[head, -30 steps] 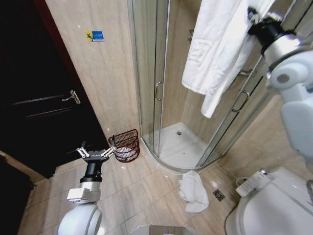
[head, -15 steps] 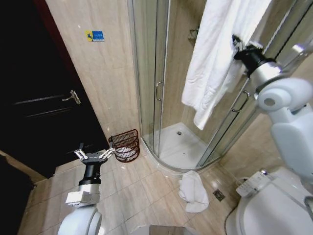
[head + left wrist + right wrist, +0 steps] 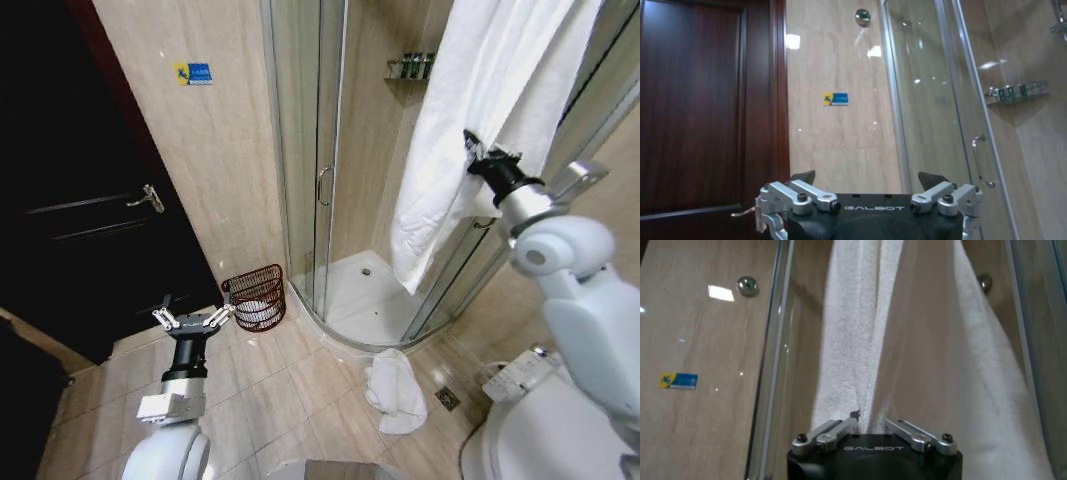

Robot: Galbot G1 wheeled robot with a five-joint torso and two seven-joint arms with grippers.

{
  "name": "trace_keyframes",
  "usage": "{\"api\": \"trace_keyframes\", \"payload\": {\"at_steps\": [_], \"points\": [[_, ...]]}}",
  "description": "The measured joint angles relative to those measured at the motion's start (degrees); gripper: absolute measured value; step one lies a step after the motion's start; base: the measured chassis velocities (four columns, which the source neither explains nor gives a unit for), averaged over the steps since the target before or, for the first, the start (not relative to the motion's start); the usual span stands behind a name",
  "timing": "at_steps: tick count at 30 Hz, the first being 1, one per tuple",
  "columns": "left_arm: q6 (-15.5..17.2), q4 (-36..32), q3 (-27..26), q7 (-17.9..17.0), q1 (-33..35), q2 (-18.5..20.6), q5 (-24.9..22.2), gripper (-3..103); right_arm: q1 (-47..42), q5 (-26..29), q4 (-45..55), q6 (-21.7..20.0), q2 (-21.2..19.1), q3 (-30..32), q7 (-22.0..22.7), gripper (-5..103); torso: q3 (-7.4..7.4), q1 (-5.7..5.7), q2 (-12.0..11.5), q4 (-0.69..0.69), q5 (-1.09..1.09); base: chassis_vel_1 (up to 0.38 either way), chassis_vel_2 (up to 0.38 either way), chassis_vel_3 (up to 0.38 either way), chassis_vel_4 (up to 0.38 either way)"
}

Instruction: Discard the used towel into the hamper.

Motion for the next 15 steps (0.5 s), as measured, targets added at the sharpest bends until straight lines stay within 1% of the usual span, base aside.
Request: {"api": "trace_keyframes", "payload": {"at_steps": [1,2,3,5,6,8,10,12,13,15], "points": [[-0.44,0.13,-0.15,-0.04,0.26,-0.18,0.00,100,-1.85,-0.46,0.42,0.12,0.86,0.68,-0.14,3,0.00,0.00,0.00,0.00,0.02,0.000,0.000,0.000,0.000],[-0.74,0.20,-0.21,-0.07,0.48,-0.33,-0.02,100,-3.58,-1.01,0.78,0.25,1.57,1.27,-0.34,3,0.00,0.00,0.00,0.00,0.00,0.000,0.000,0.000,0.000],[-0.74,0.20,-0.21,-0.07,0.48,-0.33,-0.02,100,-3.58,-1.01,0.78,0.25,1.57,1.27,-0.34,3,0.00,0.00,0.00,0.00,0.00,0.000,0.000,0.000,0.000],[-1.45,0.59,-0.40,-0.13,0.69,-0.58,0.00,100,-7.51,-2.92,1.32,0.73,3.03,2.50,-1.28,3,0.00,0.00,0.00,0.00,0.02,0.000,0.000,0.000,0.000],[-1.45,0.59,-0.40,-0.13,0.69,-0.58,0.00,100,-7.51,-2.92,1.32,0.73,3.03,2.50,-1.28,3,0.00,0.00,0.00,0.00,0.02,0.000,0.000,0.000,0.000],[-2.41,1.29,-0.46,-0.16,0.75,-0.81,0.47,100,-11.21,-5.26,2.02,1.47,4.46,3.64,-2.15,3,0.00,0.00,0.00,-0.01,0.01,0.000,0.000,0.000,0.000],[-2.56,1.38,-0.43,-0.17,0.80,-0.92,0.51,100,-12.09,-5.79,2.25,1.63,4.91,3.88,-2.31,3,0.00,0.00,0.00,0.00,0.00,0.000,0.000,0.000,0.000],[-2.95,1.43,-0.19,-0.17,1.07,-1.12,0.53,100,-14.70,-7.20,2.86,2.03,6.55,4.42,-2.60,3,0.00,0.00,0.00,0.00,0.02,0.000,0.000,0.000,0.000],[-2.95,1.43,-0.19,-0.17,1.07,-1.12,0.53,100,-14.70,-7.20,2.86,2.03,6.55,4.42,-2.60,3,0.00,0.00,0.00,0.00,0.02,0.000,0.000,0.000,0.000],[-3.22,1.33,-0.11,-0.18,1.20,-1.31,0.54,100,-16.70,-8.74,3.23,2.66,8.06,4.87,-3.15,3,0.00,0.00,0.00,0.00,0.00,0.000,0.000,0.000,0.000]]}}
